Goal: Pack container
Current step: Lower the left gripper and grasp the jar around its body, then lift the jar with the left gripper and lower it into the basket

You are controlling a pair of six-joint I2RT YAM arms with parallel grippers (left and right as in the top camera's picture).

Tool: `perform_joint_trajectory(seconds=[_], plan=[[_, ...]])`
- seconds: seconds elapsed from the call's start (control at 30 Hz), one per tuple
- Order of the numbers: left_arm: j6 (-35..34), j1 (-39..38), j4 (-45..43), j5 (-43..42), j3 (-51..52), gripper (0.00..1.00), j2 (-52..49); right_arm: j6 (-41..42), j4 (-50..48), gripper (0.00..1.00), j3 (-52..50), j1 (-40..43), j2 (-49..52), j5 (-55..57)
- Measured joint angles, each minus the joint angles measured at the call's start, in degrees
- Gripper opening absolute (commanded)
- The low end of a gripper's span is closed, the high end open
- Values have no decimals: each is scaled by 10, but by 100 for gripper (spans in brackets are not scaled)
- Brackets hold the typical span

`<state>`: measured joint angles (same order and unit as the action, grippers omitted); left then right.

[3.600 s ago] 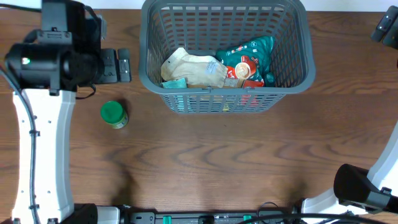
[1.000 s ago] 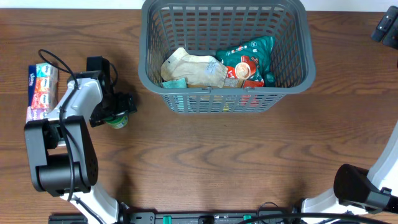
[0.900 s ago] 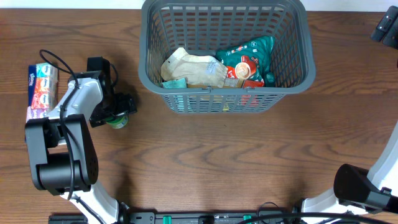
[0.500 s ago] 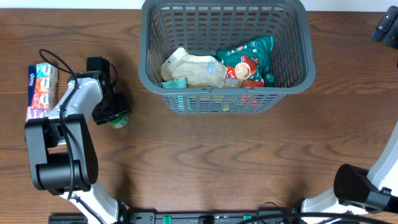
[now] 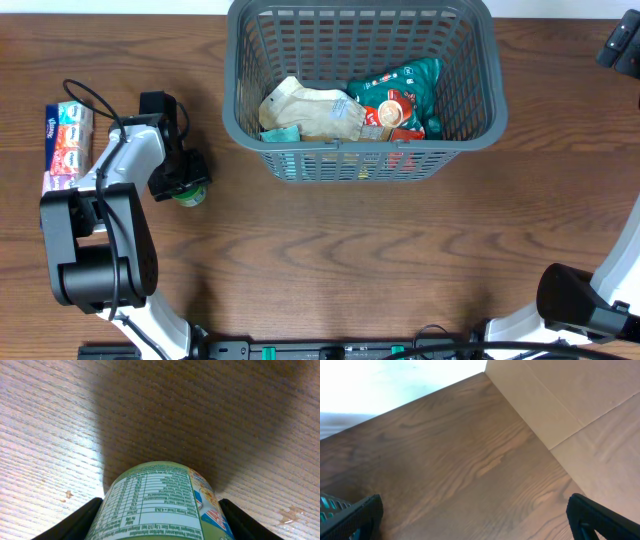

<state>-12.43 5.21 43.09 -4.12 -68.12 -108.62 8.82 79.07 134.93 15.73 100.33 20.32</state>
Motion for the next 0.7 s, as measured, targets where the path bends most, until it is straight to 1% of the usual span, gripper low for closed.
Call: perform_joint_trajectory(seconds=[0.2, 0.3, 0.4, 0.57, 0.7], plan=[[0, 0, 24, 0, -2, 6, 9, 0, 0, 99, 0, 0, 0, 0], [0, 0, 36, 0, -17, 6, 33, 0, 0, 99, 0, 0, 0, 0], [0, 0, 35, 0, -53, 6, 82, 0, 0, 99, 0, 0, 0, 0], [0, 0, 31, -1, -141, 6, 186, 0, 0, 99, 0, 0, 0, 0], [2, 0, 2, -26, -214, 6, 255, 0, 0, 99, 0, 0, 0, 0]])
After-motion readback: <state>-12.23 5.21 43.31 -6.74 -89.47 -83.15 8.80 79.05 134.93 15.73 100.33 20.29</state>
